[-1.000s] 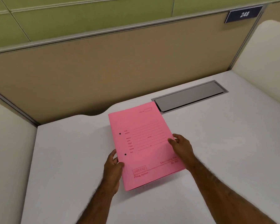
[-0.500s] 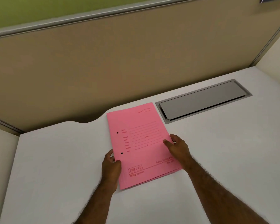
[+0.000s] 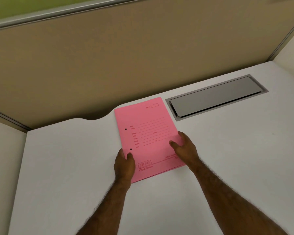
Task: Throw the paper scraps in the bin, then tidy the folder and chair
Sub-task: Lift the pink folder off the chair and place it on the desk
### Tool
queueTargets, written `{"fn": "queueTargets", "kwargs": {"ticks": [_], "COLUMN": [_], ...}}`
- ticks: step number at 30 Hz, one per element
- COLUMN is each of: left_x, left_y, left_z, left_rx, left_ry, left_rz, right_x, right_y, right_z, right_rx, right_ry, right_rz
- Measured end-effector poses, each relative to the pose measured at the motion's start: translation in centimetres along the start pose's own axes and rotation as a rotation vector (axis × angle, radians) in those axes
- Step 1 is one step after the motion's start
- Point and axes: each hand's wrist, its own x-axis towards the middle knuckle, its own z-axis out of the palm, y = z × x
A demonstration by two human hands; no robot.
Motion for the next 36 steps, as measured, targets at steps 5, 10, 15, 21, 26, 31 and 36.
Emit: {"fn": "queueTargets", "kwargs": {"ticks": [5, 10, 15, 21, 26, 31, 36], "left_x": [-2.0, -6.2, -10.7, -16.4, -22.3, -28.5, -34.5], "left_y": [-1.4, -2.9, -5.5, -9.8, -13.9, -18.7, -23.1], "left_z": [-1.2, -3.2, -6.2, -9.9, -13.3, -17.2, -20.7], "left_rx": [-0.021, 0.101, 0.331, 0.545, 0.579, 0.621, 0.667], "left_ry": [-0.056, -0.077, -0.051, -0.026, -0.019, -0.004, 0.002], "left_rz": [-0.070, 0.081, 0.373, 0.542, 0.606, 0.689, 0.743], "right_x": [-3.6, -8.8, -15.1, -24.0, -32.1, -40.9, -49.6], "right_y": [0.0, 0.3, 0.7, 1.8, 2.6, 3.3, 4.8], "right_z": [-0.2, 0.3, 1.0, 2.1, 3.9, 6.2, 7.7], "right_rx": [0.003, -0.020, -0.031, -0.068, -0.087, -0.119, -0.240], "right_ry": [0.010, 0.016, 0.054, 0.077, 0.118, 0.166, 0.223], "right_rz": [-0.040, -0.052, -0.109, -0.151, -0.201, -0.272, -0.356]}}
